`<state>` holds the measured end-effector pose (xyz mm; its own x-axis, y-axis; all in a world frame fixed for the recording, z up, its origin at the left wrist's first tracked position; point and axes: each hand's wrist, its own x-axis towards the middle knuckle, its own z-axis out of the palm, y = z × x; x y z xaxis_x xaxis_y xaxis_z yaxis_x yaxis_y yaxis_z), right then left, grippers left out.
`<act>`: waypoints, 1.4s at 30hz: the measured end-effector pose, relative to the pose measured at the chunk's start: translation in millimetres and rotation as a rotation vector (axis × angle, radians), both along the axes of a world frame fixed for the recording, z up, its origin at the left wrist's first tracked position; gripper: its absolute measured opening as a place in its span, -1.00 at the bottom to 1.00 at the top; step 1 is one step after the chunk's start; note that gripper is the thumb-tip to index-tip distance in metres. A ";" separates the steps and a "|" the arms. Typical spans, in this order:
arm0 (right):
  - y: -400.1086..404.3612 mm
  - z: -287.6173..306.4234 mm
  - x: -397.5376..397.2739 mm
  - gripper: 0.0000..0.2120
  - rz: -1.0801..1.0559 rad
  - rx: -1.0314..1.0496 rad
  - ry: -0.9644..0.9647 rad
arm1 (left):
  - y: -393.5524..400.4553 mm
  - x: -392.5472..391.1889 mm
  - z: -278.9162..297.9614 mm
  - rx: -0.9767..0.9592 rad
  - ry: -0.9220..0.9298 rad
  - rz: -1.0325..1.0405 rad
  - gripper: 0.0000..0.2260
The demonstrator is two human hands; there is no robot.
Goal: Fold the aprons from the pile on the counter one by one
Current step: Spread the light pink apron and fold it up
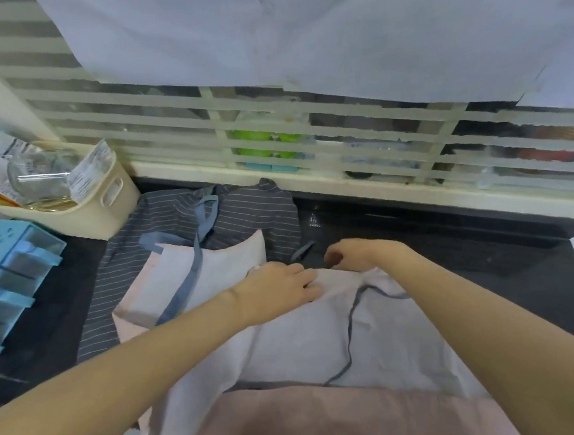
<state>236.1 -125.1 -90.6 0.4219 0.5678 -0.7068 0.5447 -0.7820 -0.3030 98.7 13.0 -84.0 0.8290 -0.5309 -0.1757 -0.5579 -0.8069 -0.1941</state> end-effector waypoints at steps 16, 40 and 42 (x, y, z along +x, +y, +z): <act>-20.6 55.2 21.7 -0.94 -0.423 0.364 -0.001 | 41.1 39.6 54.1 -0.988 0.968 1.066 -0.61; -47.3 129.4 25.2 -0.58 -0.126 -0.348 0.092 | -2.4 73.7 85.8 -0.300 -0.099 0.325 -0.78; -45.2 130.8 24.5 -0.66 -0.117 -0.300 -0.070 | 7.0 74.9 88.0 -0.359 0.095 0.389 -0.62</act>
